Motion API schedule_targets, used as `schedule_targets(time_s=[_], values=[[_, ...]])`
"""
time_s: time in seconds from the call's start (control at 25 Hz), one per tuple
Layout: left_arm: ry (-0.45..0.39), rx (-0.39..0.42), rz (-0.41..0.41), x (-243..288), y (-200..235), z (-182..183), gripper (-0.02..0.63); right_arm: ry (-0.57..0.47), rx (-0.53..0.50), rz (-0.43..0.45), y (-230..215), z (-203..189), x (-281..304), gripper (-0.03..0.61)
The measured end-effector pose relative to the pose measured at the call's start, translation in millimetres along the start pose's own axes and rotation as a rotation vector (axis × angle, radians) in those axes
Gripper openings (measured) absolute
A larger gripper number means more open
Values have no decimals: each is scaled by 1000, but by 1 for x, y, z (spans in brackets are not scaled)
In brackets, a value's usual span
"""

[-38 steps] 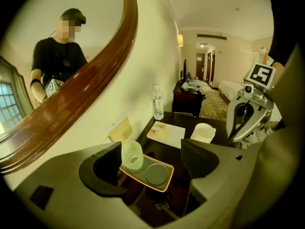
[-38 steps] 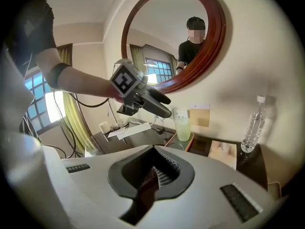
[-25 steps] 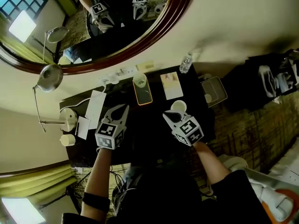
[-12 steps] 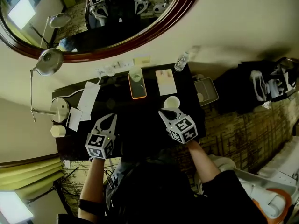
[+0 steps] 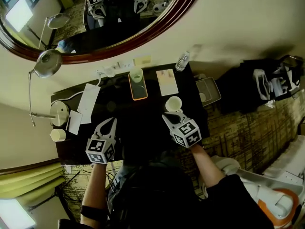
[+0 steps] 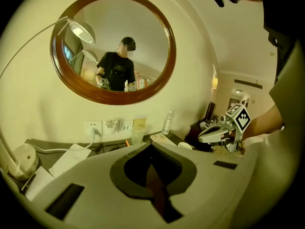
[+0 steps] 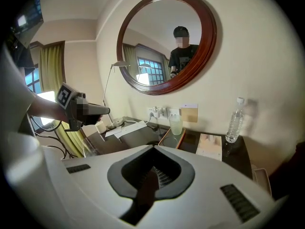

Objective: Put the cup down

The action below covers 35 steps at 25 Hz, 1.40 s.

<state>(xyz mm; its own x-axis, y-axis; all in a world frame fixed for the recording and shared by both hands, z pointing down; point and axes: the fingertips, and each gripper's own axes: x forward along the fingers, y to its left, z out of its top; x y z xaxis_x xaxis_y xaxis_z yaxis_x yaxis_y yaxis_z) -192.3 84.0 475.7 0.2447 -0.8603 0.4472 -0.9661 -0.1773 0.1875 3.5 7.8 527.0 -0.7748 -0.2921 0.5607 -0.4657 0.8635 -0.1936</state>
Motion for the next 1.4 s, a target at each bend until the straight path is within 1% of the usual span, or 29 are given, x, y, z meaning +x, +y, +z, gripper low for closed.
schedule_targets(time_s=[0.16, 0.32, 0.36, 0.4, 0.56, 0.64, 0.76, 0.88, 0.92, 1.0, 1.04, 1.08, 1.16, 1.2, 1.28, 1.4], values=[[2, 4, -17, 4, -4, -1, 6, 5, 12, -15, -6, -7, 0, 2], [21, 18, -38, 11, -9, -5, 6, 11, 34, -38, -12, -15, -2, 2], [24, 19, -42, 13, -10, -5, 6, 11, 37, -50, -15, -17, -2, 6], [27, 20, -47, 16, -10, -5, 6, 11, 38, -64, -19, -18, -2, 34], [36, 25, -58, 27, -13, -5, 6, 18, 40, -105, -32, -24, -4, 35], [42, 34, -75, 34, -17, -3, 6, 39, 40, -116, -37, -25, -7, 61], [50, 53, -99, 44, -24, -1, 6, 57, 36, -129, -46, -29, -8, 63], [62, 66, -117, 53, -30, -2, 6, 85, 17, -144, -54, -32, -7, 148], [67, 70, -123, 56, -32, -3, 6, 102, 2, -149, -57, -34, -6, 188], [71, 76, -136, 64, -34, -7, 6, 146, -35, -147, -62, -37, -1, 274], [72, 75, -140, 68, -34, -9, 6, 172, -59, -143, -66, -40, 2, 344], [76, 74, -142, 71, -36, -10, 6, 201, -89, -138, -70, -43, 5, 396], [88, 72, -144, 77, -46, -1, 6, 262, -160, -130, -81, -52, 12, 437], [93, 77, -148, 80, -51, 1, 6, 292, -196, -125, -88, -57, 16, 437], [101, 91, -159, 87, -59, 3, 6, 354, -263, -111, -100, -69, 25, 459], [111, 98, -171, 95, -71, 6, 6, 456, -388, -73, -111, -86, 36, 460]])
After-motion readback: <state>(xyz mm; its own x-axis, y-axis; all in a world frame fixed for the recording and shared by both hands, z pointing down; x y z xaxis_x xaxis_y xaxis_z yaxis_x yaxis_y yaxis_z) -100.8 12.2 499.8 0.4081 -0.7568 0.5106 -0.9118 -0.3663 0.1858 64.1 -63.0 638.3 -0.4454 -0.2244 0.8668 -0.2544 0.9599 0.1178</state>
